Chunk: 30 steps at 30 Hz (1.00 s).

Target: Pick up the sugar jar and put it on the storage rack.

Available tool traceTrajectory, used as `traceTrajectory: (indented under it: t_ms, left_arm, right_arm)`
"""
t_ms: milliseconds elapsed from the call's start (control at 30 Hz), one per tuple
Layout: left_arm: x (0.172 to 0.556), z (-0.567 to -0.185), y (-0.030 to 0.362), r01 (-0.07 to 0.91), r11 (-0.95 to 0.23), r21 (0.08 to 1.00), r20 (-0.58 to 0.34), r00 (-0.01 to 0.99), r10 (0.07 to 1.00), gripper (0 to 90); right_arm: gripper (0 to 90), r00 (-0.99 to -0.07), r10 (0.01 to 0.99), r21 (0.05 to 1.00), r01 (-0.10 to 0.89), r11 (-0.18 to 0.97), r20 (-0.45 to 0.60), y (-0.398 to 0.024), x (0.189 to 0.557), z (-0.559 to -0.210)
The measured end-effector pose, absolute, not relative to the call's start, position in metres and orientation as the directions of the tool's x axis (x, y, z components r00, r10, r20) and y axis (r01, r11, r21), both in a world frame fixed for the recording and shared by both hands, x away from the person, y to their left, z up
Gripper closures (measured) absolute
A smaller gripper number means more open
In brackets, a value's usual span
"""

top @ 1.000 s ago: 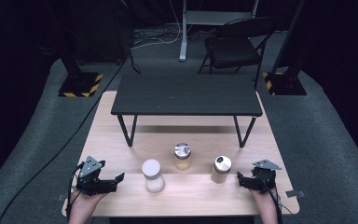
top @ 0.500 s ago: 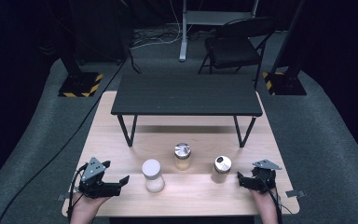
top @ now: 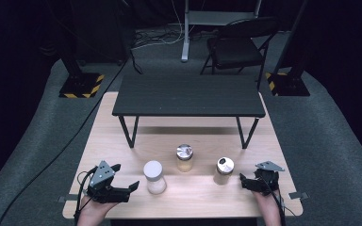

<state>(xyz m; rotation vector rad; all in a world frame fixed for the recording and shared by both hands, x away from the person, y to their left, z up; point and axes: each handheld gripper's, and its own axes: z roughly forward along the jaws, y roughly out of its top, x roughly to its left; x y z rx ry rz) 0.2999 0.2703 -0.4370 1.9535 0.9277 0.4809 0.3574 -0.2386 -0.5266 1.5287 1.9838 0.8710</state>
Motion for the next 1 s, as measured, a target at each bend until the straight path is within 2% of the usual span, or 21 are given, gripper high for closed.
traceTrajectory:
  t_ms: [1000]
  left_arm:
    - [0.306, -0.447, 0.218, 0.37, -0.335, 0.866, -0.007, 0.68, 0.734, 9.1]
  right_arm:
    - [9.0, -0.259, 0.966, 0.734, 0.657, 0.172, 0.005, -0.239, 0.358, -0.527]
